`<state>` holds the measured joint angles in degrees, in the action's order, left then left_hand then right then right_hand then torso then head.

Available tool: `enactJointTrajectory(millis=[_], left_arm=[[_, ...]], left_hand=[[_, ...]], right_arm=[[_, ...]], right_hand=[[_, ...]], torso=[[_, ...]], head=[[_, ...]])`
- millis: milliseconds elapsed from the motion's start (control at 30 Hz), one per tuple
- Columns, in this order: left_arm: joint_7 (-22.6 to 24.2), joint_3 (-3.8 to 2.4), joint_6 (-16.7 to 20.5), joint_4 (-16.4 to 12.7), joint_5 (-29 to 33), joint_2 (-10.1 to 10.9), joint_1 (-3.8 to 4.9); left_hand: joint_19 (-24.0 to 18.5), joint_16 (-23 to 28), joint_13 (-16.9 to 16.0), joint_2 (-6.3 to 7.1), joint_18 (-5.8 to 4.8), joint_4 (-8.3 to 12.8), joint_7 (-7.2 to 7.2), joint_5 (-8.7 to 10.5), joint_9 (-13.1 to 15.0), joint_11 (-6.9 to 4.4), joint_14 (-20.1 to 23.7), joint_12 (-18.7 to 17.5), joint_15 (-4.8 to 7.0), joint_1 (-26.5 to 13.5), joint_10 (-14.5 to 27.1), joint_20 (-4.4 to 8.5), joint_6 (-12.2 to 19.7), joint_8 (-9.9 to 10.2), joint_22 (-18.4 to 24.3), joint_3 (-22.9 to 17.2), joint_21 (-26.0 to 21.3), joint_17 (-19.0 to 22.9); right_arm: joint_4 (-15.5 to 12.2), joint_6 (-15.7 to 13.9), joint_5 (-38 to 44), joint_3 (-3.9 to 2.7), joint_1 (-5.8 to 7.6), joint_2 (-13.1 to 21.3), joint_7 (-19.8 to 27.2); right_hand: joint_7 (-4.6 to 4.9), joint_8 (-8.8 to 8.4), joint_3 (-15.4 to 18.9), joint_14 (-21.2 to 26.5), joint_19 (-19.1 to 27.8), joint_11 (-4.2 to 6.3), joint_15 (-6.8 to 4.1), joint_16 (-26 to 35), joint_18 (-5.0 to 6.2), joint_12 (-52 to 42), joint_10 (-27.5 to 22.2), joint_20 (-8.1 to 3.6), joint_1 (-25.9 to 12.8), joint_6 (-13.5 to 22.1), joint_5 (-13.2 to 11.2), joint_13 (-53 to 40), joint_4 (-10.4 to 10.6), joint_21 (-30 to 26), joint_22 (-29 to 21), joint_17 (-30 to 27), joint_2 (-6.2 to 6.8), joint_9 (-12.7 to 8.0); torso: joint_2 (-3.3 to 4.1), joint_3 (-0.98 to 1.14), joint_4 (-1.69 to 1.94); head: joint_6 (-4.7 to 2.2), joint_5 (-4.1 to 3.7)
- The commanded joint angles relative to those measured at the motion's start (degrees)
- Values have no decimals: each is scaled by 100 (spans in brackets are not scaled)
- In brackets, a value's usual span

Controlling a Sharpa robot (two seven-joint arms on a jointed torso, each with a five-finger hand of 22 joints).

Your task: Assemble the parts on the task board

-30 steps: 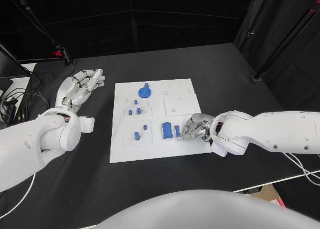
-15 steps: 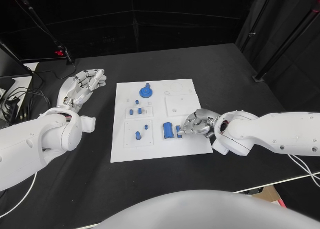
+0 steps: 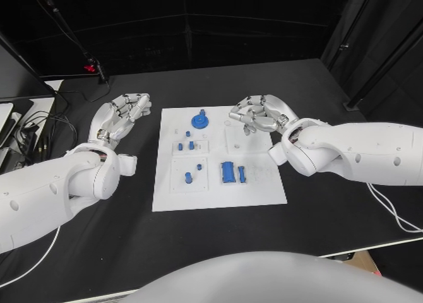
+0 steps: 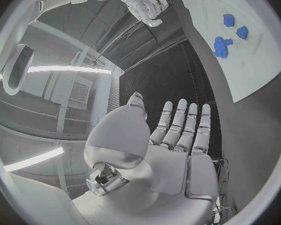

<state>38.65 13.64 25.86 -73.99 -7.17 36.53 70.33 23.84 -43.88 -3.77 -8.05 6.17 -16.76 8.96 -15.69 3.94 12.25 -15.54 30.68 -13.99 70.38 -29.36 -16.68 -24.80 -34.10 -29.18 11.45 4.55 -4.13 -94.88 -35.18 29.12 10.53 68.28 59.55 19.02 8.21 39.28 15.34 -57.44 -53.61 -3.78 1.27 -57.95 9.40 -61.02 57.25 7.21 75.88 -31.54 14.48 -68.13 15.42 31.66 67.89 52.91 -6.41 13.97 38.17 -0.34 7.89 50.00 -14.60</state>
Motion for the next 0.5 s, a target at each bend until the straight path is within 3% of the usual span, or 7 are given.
enactJointTrajectory(millis=[33, 100, 133, 233, 333, 400, 500], left_arm=[[964, -6, 242, -108, 5, 42, -32], [1067, -6, 279, -153, 5, 53, -48], [1113, -6, 295, -172, 5, 57, -54], [1257, -6, 345, -246, 5, 82, -79], [1365, -6, 387, -304, 5, 100, -98], [1421, -6, 407, -327, 5, 100, -106], [1485, -6, 419, -353, 5, 92, -117]], left_hand=[[32, -23, 8, 45, -123, 3, 126, 185, -19, -341, 88, 17, -168, -112, 128, -4, -85, 10, 46, 133, 34, 41], [31, -51, 7, 46, -160, 0, -14, 303, -23, -482, 172, 12, -166, -175, 253, 2, -89, 72, 71, 209, 46, 41], [26, -47, 7, 58, -166, 4, -33, 328, -24, -523, 235, 14, -123, -197, 289, 5, -79, 93, 81, 236, 48, 43], [-44, -28, 8, 131, -133, 3, -5, 394, -28, -559, 511, 10, 72, -294, 459, 51, 105, 200, 145, 318, 31, 44], [-156, -82, -1, 195, -76, 2, 86, 420, -16, -497, 678, 33, 192, -375, 631, 85, 332, 228, 231, 321, -3, 30], [-203, -126, -6, 223, -49, 2, 118, 423, -8, -468, 716, 70, 215, -394, 675, 91, 391, 200, 265, 299, -16, 25], [-238, -196, -13, 258, 12, 4, 185, 422, 4, -397, 752, 147, 266, -400, 699, 113, 424, 130, 290, 250, -20, 22]], right_arm=[[267, 478, -755, 1, 22, -304, 1470], [369, 553, -859, 2, 18, -445, 1628], [406, 581, -928, 2, 13, -503, 1694], [533, 683, -1205, 3, -21, -710, 1903], [634, 720, -1375, 3, -71, -872, 2050], [680, 706, -1448, 3, -96, -938, 2124], [749, 684, -1572, 3, -132, -1014, 2211]], right_hand=[[194, -109, 230, 1350, 889, -391, 423, 1323, -110, 1871, -1776, 225, -519, 369, -69, 1050, 48, -1005, -607, -930, -113, -95], [224, -126, 369, 1934, 1311, -742, 795, 1947, -202, 2660, -2262, 390, -890, 657, -265, 1777, 108, -1522, -1014, -1416, -216, -136], [232, -132, 414, 2190, 1501, -877, 906, 2201, -291, 2962, -2437, 504, -1177, 831, -412, 2107, 31, -1756, -1208, -1645, -322, -156], [149, -220, 288, 3048, 2086, -1143, 1140, 2763, -445, 3580, -3117, 627, -1739, 1562, -841, 2751, 167, -2349, -1653, -2128, -78, -231], [-115, -160, -361, 3899, 2747, -1084, 1125, 3082, -531, 3950, -3900, 717, -2272, 2110, -937, 3152, 154, -2826, -2130, -2431, 440, -245], [-282, -33, -820, 4241, 3435, -1000, 1043, 3076, -543, 3987, -4262, 783, -2484, 2274, -875, 3318, 164, -2870, -2982, -2543, 712, -231], [-390, 63, -1030, 4409, 3888, -934, 968, 3002, -524, 3900, -4408, 791, -2594, 2398, -795, 3441, 164, -2912, -3589, -2644, 880, -238]], torso=[[-3, 27, 0], [17, 35, 21], [22, 32, 36], [13, 29, 41], [16, 28, 25], [31, 32, 36], [17, 29, 42]], head=[[0, 161], [0, 213], [0, 217], [-5, 261], [-149, 308], [-226, 302], [-305, 299]])
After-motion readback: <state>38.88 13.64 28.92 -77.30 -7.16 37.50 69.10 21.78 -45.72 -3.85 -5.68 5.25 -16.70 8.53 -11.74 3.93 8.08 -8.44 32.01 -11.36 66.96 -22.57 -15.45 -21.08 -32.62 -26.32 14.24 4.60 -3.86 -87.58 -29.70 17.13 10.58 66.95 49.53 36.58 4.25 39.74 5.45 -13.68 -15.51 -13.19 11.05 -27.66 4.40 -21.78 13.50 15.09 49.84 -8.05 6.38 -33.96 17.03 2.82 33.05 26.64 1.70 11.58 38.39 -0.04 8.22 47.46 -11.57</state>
